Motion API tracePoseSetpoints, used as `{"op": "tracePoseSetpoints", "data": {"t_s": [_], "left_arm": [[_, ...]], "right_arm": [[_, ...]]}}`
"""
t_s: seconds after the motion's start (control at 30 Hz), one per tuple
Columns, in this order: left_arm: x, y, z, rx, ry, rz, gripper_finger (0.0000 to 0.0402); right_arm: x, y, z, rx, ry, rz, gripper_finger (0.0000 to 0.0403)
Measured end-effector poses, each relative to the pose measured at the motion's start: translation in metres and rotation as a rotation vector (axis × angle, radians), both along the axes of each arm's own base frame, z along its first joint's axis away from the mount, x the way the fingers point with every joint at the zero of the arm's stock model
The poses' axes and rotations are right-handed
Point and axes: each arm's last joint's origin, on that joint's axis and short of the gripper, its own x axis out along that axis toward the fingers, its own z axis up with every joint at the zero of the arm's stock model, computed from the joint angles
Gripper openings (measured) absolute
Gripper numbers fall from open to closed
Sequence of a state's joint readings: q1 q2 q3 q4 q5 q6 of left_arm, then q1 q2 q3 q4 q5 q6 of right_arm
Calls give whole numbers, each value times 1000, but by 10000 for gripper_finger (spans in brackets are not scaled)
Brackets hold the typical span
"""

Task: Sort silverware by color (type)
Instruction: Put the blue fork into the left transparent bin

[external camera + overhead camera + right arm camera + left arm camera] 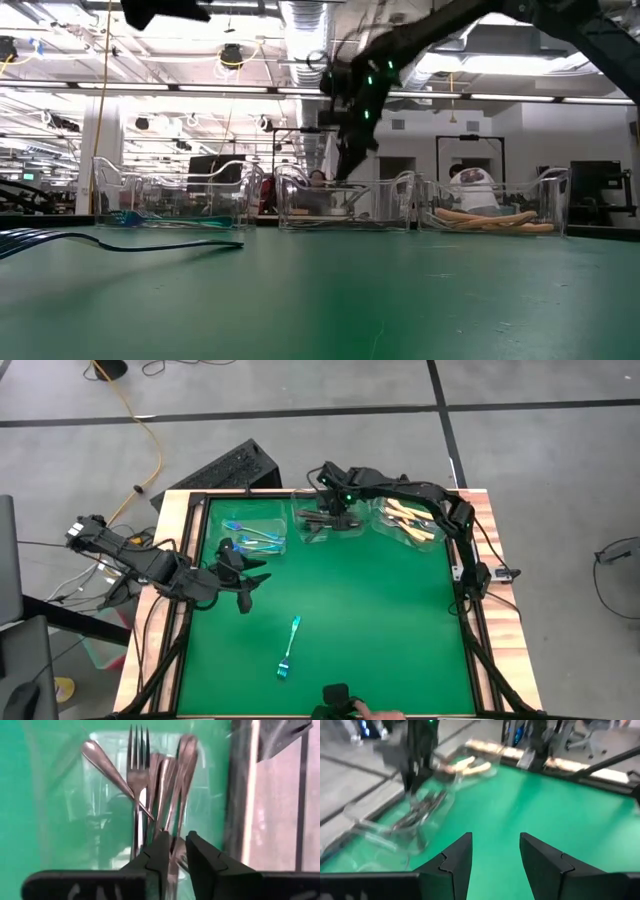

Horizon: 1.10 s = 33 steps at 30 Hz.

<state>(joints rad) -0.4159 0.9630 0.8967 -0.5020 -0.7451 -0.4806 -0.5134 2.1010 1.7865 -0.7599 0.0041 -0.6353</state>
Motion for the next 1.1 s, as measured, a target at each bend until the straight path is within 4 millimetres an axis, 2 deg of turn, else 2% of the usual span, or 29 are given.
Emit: {"op": "tracePoseSetpoints", "data": {"t_s": [0.23, 0.37, 0.6, 0.73, 0.8, 0.93, 1.1], "left_arm": [[4, 4, -14, -98, 104, 12, 148], [18, -6, -29, -103, 220, -99, 148], [43, -25, -69, 73, 507, -385, 148], [64, -34, -91, 175, 562, -496, 148], [74, -40, -101, 164, 554, -524, 148], [94, -44, -114, -3, 547, -435, 148], [100, -47, -117, -255, 655, -345, 148]], "right_arm": [[0, 24, 88, 27, 11, -2, 126], [-12, 47, 139, 56, -9, -33, 137], [-51, 108, 186, 80, -60, 17, 139], [-66, 138, 206, 123, -117, -8, 138], [-72, 152, 213, 137, -136, 2, 138], [-80, 176, 223, 168, -159, 21, 138], [-85, 198, 221, 211, -110, 19, 138]]}}
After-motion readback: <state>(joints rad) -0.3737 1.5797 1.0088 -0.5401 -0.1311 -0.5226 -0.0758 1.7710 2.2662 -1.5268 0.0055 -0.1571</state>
